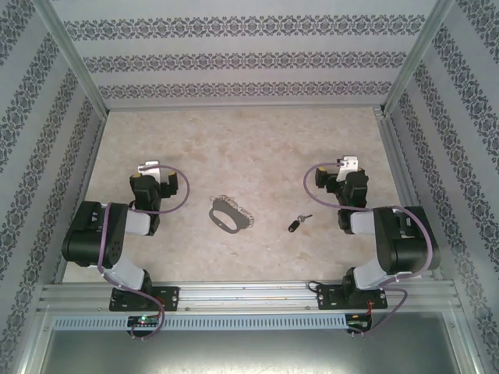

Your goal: Put the keys on the keyring

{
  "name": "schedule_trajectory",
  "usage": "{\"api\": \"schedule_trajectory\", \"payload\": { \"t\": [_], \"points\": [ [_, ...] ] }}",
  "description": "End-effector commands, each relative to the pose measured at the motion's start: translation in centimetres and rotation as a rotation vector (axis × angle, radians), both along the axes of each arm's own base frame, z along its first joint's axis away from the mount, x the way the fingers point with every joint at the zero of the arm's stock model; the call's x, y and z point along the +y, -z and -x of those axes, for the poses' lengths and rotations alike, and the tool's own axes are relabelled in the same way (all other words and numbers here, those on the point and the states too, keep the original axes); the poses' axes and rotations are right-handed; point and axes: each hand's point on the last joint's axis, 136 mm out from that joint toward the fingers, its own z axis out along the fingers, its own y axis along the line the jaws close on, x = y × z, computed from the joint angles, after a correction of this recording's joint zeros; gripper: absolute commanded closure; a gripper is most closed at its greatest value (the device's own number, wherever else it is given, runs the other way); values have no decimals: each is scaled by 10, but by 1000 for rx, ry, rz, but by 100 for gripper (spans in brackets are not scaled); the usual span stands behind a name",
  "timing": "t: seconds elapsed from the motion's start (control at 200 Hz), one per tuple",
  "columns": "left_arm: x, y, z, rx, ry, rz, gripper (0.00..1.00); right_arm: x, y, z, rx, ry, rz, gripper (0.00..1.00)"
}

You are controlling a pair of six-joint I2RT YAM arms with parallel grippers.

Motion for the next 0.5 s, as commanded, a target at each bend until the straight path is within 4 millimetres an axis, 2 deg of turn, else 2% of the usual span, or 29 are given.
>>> {"api": "schedule_trajectory", "payload": {
  "t": [0.0,0.495],
  "points": [
    [0,-10,-1,-44,-13,12,0,1,-6,-2,-28,3,0,2],
    [1,-9,-1,-39,-15,20,0,0,-6,-3,-26,11,-5,2]
  ]
}}
